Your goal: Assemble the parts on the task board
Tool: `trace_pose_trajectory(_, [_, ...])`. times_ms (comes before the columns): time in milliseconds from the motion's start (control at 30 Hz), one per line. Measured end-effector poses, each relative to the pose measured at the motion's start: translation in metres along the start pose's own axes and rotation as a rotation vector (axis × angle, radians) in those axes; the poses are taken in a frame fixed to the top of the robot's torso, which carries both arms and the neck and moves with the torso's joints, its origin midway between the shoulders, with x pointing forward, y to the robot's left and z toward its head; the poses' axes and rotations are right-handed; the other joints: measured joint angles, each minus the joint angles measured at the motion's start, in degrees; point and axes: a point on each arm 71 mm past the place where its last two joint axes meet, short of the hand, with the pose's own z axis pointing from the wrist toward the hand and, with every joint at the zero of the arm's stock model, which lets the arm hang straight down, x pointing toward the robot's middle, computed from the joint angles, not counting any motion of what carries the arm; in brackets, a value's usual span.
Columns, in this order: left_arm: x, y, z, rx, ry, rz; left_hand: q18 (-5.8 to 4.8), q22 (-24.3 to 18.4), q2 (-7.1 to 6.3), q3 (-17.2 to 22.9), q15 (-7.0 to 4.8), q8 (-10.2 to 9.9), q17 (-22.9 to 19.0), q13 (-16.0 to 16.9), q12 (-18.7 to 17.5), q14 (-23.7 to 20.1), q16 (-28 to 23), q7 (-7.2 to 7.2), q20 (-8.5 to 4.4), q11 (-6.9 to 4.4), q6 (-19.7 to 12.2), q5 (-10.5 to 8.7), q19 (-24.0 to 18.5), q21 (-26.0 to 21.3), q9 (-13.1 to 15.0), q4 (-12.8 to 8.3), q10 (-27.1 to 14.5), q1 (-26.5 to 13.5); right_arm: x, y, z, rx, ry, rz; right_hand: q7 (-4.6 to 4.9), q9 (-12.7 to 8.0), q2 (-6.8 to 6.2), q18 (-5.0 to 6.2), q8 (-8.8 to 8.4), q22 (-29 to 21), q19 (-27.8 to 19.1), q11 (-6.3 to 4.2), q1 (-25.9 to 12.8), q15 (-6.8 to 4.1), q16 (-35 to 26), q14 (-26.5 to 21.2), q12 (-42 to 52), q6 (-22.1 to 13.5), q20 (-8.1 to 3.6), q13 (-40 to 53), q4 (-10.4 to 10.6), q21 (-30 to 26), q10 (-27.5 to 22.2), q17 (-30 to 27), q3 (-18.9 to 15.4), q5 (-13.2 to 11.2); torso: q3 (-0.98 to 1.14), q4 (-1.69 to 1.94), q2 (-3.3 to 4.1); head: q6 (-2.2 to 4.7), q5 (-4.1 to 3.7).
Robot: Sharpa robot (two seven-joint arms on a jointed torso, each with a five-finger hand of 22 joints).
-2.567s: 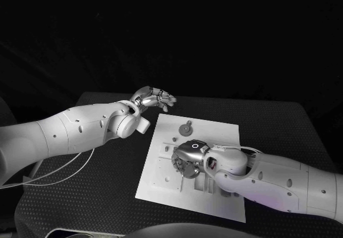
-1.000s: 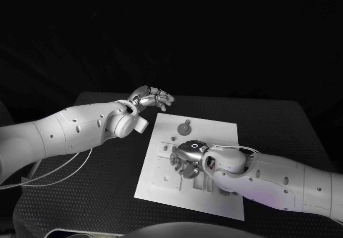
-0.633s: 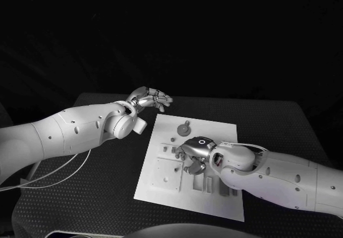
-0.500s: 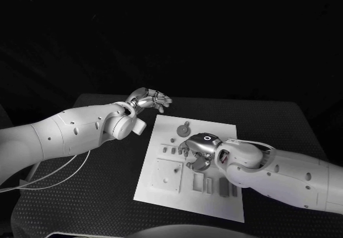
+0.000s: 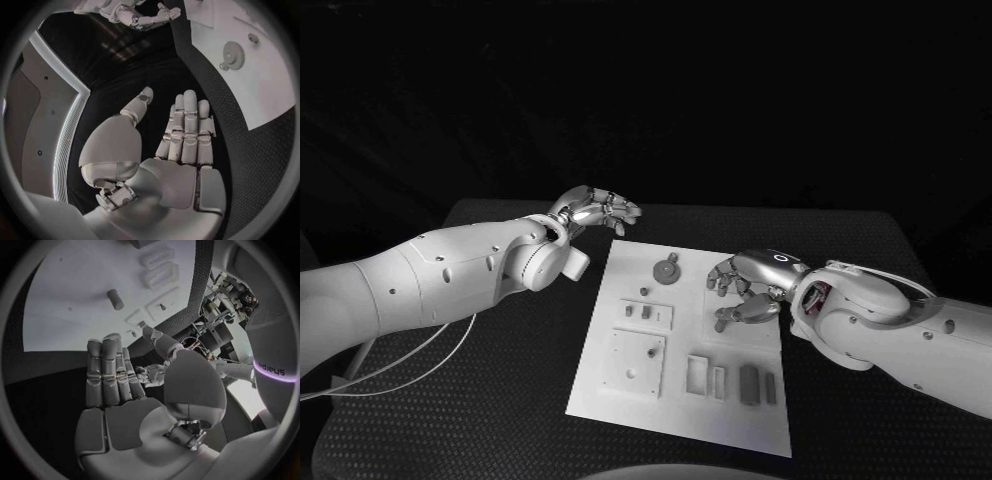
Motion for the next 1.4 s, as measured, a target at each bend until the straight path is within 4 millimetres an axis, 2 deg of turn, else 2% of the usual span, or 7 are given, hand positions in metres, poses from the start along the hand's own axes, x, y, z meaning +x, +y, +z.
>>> trace_pose_trajectory(133, [-0.001, 0.000, 0.000, -0.001, -0.002, 0.001, 0.00, 0.0, 0.00, 0.0, 0.00, 0.0, 0.0, 0.0, 0.0, 0.0, 0.0, 0.00, 0.00, 0.00, 0.0, 0.00, 0.0, 0.0, 0.0, 0.0, 0.0, 0.0, 0.000, -0.009, -0.002, 0.024, 0.008, -0.005, -0.47, -0.3, -0.39, -0.06, 0.00, 0.0, -0.5, 0.23, -0.6, 0.14, 0.0, -0.5, -0.3, -0.5, 0.23, -0.1, 0.0, 0.0, -0.7, 0.0, -1.4, -1.1, 0.05, -0.01, -0.03, 0.19, -0.16])
trace_pose_trajectory(300, [-0.001, 0.000, 0.000, -0.001, -0.003, 0.001, 0.00, 0.0, 0.00, 0.0, 0.00, 0.0, 0.0, 0.0, 0.0, 0.0, 0.0, 0.00, 0.00, 0.00, 0.0, 0.00, 0.0, 0.0, 0.0, 0.0, 0.0, 0.0, 0.005, -0.018, -0.002, 0.052, 0.031, -0.021, -0.28, -0.6, -0.27, -0.06, 0.00, 0.0, -0.9, 0.20, -0.7, 0.39, 0.0, -0.8, -0.5, -0.7, 0.32, -0.1, 0.3, 0.0, -1.0, 0.0, -1.7, -2.9, 0.08, 0.00, -0.03, 0.30, -0.37])
trace_pose_trajectory(567, [-0.001, 0.001, 0.000, -0.001, -0.003, 0.001, 0.00, 0.0, 0.00, 0.0, 0.00, 0.0, 0.0, 0.0, 0.0, 0.0, 0.0, 0.00, 0.00, 0.00, 0.0, 0.00, 0.0, 0.0, 0.0, 0.0, 0.0, 0.0, 0.021, -0.018, 0.000, 0.055, 0.073, -0.036, -0.40, -0.8, -0.41, -0.06, 0.00, 0.0, -0.9, 0.20, 0.3, 0.21, 0.0, -1.0, -0.5, -0.7, 0.33, -0.1, 0.7, 0.0, -1.0, 0.0, -0.9, -5.6, 0.08, 0.10, 0.04, 0.38, -0.55])
trace_pose_trajectory(967, [-0.002, 0.001, 0.000, -0.001, -0.003, 0.001, 0.00, 0.0, 0.00, 0.0, 0.00, 0.0, 0.1, 0.0, 0.0, 0.0, -0.2, 0.00, 0.00, 0.00, 0.0, 0.00, 0.0, 0.0, 0.0, 0.0, 0.0, 0.0, 0.045, -0.011, 0.004, 0.037, 0.135, -0.068, -2.32, -0.9, -0.09, -0.05, 1.53, 0.0, -1.0, -0.06, 1.9, 0.18, 0.4, -1.0, -0.2, 1.8, 0.42, 0.0, 1.1, 0.0, -0.8, 0.0, 1.2, -6.4, -0.04, 0.21, 0.08, 0.01, -0.49])
trace_pose_trajectory(1067, [-0.002, 0.001, 0.000, -0.001, -0.003, 0.001, 0.00, 0.0, 0.00, 0.0, 0.00, 0.0, 0.1, 0.0, 0.0, 0.0, -0.2, 0.00, 0.00, -0.01, 0.0, 0.00, 0.0, 0.0, 0.0, 0.0, 0.0, 0.0, 0.046, -0.010, 0.004, 0.031, 0.137, -0.074, -2.72, -0.6, 0.79, 0.03, 2.42, 0.0, -1.0, -0.46, 2.8, 0.07, 0.4, -1.1, 0.6, 3.4, 0.42, 0.2, 1.0, 0.0, 0.3, 0.0, 2.2, -6.4, -0.04, 0.21, 0.08, -0.08, -0.44])
trace_pose_trajectory(1167, [-0.002, 0.001, 0.000, -0.001, -0.002, 0.001, 0.00, 0.0, 0.00, 0.0, 0.00, 0.0, 0.1, 0.0, 0.0, 0.0, -0.2, 0.00, 0.00, -0.01, 0.0, 0.00, 0.0, 0.0, 0.0, 0.0, 0.0, 0.0, 0.046, -0.008, 0.005, 0.025, 0.139, -0.079, -2.46, -0.4, 1.47, 0.25, 2.86, 0.0, -1.0, -0.85, 3.5, -0.41, 0.6, -0.8, 1.2, 4.5, 0.42, 0.4, 1.2, 0.4, 1.5, 0.0, 2.9, -6.4, -0.04, 0.21, 0.06, -0.12, -0.43])
trace_pose_trajectory(1400, [-0.001, 0.001, 0.001, -0.001, 0.000, 0.000, 0.00, 0.1, 0.00, 0.0, 0.00, 0.0, 0.2, 0.0, 0.0, 0.0, -0.2, 0.00, 0.00, -0.01, 0.0, 0.00, 0.0, 0.0, 0.0, 0.0, 0.0, 0.0, 0.047, -0.006, 0.007, 0.020, 0.137, -0.090, -2.83, -0.3, 2.84, 0.26, 3.74, 0.0, -0.7, -1.35, 3.9, -0.84, 0.9, -0.4, 1.6, 6.2, 0.11, 0.7, 0.9, 0.9, 3.2, 0.0, 4.0, -6.4, -0.04, 0.17, 0.05, -0.13, -0.51])
